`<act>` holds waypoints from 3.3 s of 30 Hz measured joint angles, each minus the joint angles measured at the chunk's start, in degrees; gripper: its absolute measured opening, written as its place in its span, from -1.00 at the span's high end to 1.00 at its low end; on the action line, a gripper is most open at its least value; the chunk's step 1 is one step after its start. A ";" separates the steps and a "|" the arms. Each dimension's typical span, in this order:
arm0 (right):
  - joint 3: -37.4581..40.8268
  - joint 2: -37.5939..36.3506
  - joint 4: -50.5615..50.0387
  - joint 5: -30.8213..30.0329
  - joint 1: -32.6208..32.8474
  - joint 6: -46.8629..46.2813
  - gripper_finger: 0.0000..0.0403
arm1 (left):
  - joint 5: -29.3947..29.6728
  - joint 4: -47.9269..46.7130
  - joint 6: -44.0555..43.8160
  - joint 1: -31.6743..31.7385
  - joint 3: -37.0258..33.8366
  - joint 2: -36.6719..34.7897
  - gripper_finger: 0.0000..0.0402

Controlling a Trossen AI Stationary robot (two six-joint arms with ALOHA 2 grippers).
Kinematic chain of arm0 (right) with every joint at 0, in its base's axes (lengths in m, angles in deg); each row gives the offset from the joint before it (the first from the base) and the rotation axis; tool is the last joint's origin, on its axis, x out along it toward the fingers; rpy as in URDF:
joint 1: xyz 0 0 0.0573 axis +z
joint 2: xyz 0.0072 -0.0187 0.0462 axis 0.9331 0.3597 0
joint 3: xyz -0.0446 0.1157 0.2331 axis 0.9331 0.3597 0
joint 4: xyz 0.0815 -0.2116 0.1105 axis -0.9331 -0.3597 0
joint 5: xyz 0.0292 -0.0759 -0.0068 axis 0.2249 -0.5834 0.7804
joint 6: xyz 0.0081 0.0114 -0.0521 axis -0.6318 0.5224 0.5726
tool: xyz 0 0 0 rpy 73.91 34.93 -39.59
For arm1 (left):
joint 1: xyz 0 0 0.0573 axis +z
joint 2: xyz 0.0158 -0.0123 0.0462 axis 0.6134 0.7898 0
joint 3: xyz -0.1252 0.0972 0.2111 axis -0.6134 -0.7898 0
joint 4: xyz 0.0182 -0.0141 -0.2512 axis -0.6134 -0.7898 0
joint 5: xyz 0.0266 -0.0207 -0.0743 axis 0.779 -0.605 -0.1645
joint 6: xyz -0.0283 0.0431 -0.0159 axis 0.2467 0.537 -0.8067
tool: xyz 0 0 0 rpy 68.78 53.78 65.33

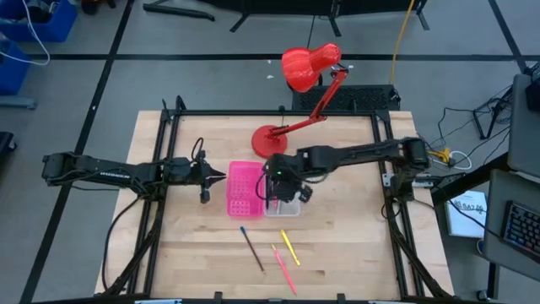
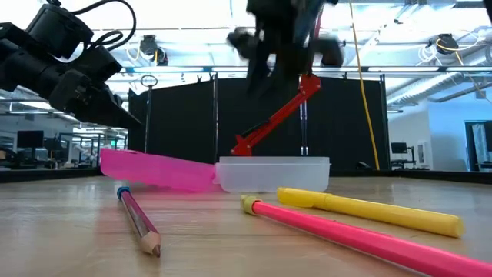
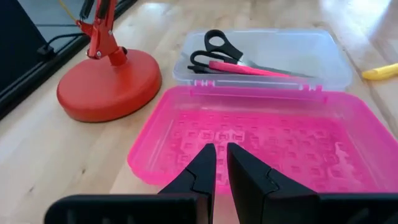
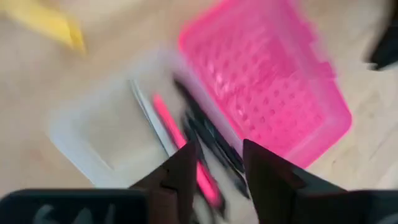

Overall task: Pick & place school supplies into a supply box
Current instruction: Adjust the scissors into the supply box, then put the brown pencil into the supply box

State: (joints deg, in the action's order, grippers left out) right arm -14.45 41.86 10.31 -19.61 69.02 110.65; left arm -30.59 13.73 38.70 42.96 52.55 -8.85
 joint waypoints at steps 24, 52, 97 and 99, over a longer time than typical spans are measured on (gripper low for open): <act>24.04 -8.01 16.59 -14.58 -2.74 -21.91 1.00 | 1.55 2.85 -3.14 0.00 0.00 0.00 0.76; 13.29 5.54 5.42 -15.82 -4.64 -18.89 1.00 | 1.49 2.02 -3.18 0.00 0.00 0.00 0.76; 67.65 -49.47 67.92 9.90 2.51 -49.56 1.00 | -1.51 2.30 -17.76 -3.91 0.00 0.02 0.76; 70.65 -51.85 71.63 11.23 2.66 -48.96 1.00 | -1.53 2.36 -17.74 -4.25 0.00 0.02 0.76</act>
State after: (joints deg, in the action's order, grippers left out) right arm 56.20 -9.99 81.94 -8.37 71.68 61.69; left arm -32.12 16.09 20.96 38.71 52.55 -8.82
